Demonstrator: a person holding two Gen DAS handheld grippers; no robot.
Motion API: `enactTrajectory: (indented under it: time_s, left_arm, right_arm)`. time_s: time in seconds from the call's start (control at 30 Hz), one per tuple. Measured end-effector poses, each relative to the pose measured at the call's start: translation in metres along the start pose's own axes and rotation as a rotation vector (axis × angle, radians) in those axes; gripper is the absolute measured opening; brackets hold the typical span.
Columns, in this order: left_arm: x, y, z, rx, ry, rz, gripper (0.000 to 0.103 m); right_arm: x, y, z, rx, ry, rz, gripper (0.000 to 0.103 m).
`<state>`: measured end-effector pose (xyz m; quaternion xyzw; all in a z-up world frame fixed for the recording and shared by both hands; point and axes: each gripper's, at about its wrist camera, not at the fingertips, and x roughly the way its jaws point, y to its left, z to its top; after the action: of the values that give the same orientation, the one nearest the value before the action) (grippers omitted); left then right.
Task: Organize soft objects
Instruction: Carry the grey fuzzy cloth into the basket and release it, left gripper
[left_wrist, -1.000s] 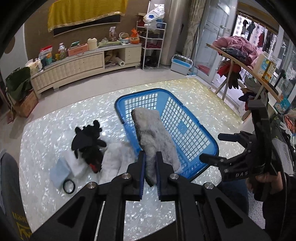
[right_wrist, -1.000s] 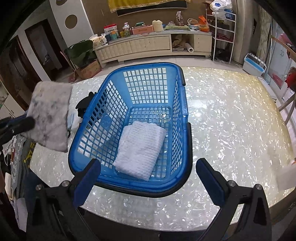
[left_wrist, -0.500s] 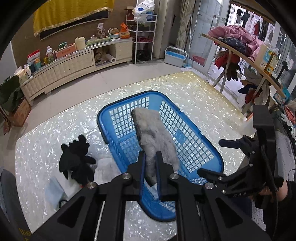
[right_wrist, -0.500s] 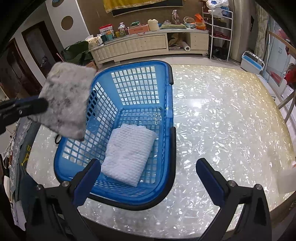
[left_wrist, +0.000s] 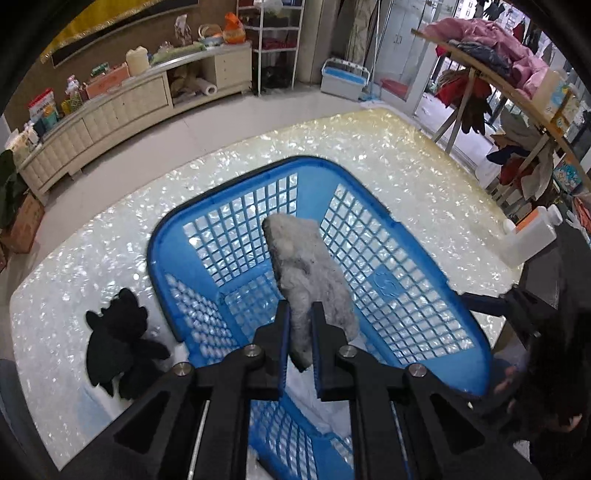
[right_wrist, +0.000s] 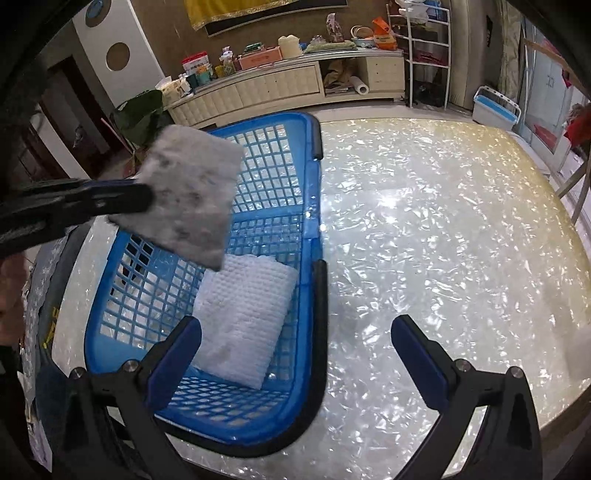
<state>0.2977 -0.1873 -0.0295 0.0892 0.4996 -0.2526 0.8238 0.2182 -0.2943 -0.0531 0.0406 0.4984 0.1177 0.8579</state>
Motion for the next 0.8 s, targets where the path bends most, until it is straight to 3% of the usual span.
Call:
enactTrajectory:
  time_s: [0.27,0.53,0.6,0.7,0.77,0.8]
  left_arm:
    - [0.056,0.008,0.012,0.003,0.100,0.034,0.009]
    - [0.070,-0.002,0.014,0.049,0.134,0.109,0.012]
    - [0.071,0.000,0.015,0.054,0.137,0.120,0.019]
    - [0.066,0.001,0.018,0.060,0.124,0.139,0.037]
    - [0.066,-0.002,0.023,0.054,0.128,0.135,0.068]
    - [0.063,-0.004,0.023,0.059,0.126,0.142,0.070]
  right_arm:
    - [0.016,-0.002,0.005,-0.006,0.034,-0.007,0.103]
    - [0.021,-0.012,0.005,0.009,0.043,0.003,0.103]
    - [0.022,-0.013,0.004,0.012,0.044,0.005,0.103]
    - [0.021,-0.013,0.003,0.015,0.042,0.011,0.103]
    - [0.019,-0.012,0.001,0.018,0.037,0.015,0.103]
    - [0.017,-0.013,0.000,0.018,0.036,0.017,0.103]
